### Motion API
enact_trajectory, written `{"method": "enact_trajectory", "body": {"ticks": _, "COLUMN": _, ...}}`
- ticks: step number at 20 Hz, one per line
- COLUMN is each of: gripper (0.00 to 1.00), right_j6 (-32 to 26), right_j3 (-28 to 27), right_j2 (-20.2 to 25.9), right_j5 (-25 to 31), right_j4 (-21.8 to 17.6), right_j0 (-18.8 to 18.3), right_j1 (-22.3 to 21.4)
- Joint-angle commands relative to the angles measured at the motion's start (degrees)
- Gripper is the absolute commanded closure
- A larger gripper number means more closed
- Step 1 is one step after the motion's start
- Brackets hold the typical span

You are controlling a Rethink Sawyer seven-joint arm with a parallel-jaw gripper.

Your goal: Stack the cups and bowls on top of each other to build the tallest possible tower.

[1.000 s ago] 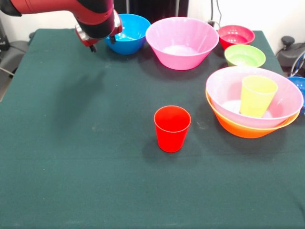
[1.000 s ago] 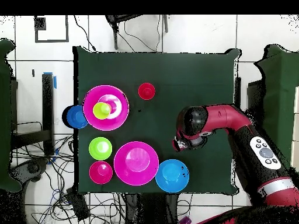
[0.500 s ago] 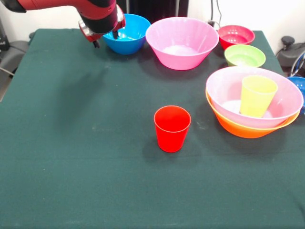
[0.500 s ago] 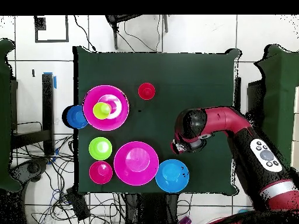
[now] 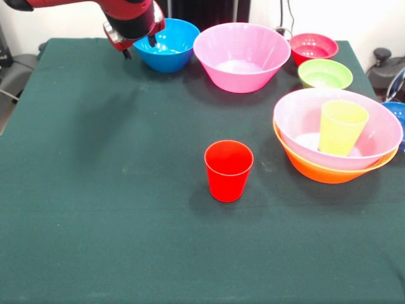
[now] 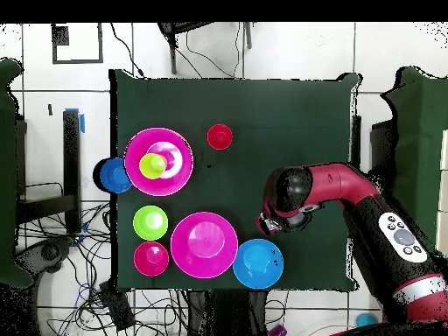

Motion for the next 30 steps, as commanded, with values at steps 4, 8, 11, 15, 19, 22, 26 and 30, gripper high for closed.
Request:
{"method": "enact_trajectory", "body": {"ticks": 4, "gripper": 0.0, "right_j6": -19.6, "right_j3": 3.1, "right_j2": -1.1, "right_j5": -0.3, "right_j4": -5.8, "right_j0": 1.2, "right_j1": 3.1}}
{"method": "enact_trajectory", "body": {"ticks": 8, "gripper": 0.0, "right_j6": -19.3, "right_j3": 2.8, "right_j2": -1.9, "right_j5": -1.1, "right_j4": -6.9, "right_j0": 1.3, "right_j1": 4.2}}
{"method": "enact_trajectory", "body": {"ticks": 11, "gripper": 0.0, "right_j6": -19.2, "right_j3": 2.6, "right_j2": -2.1, "right_j5": -1.4, "right_j4": -7.2, "right_j0": 1.3, "right_j1": 4.6}}
{"method": "enact_trajectory", "body": {"ticks": 15, "gripper": 0.0, "right_j6": -19.1, "right_j3": 2.1, "right_j2": -2.4, "right_j5": -1.3, "right_j4": -7.5, "right_j0": 1.4, "right_j1": 5.3}}
{"method": "enact_trajectory", "body": {"ticks": 19, "gripper": 0.0, "right_j6": -18.5, "right_j3": 1.1, "right_j2": -3.2, "right_j5": -2.8, "right_j4": -9.6, "right_j0": 1.6, "right_j1": 7.3}}
{"method": "enact_trajectory", "body": {"ticks": 22, "gripper": 0.0, "right_j6": -18.2, "right_j3": 0.7, "right_j2": -3.4, "right_j5": -3.2, "right_j4": -10.6, "right_j0": 1.7, "right_j1": 8.0}}
{"method": "enact_trajectory", "body": {"ticks": 26, "gripper": 0.0, "right_j6": -18.0, "right_j3": -0.2, "right_j2": -3.7, "right_j5": -3.2, "right_j4": -11.9, "right_j0": 1.9, "right_j1": 9.3}}
{"method": "enact_trajectory", "body": {"ticks": 30, "gripper": 0.0, "right_j6": -17.6, "right_j3": -0.6, "right_j2": -3.8, "right_j5": -3.5, "right_j4": -12.7, "right_j0": 1.8, "right_j1": 10.2}}
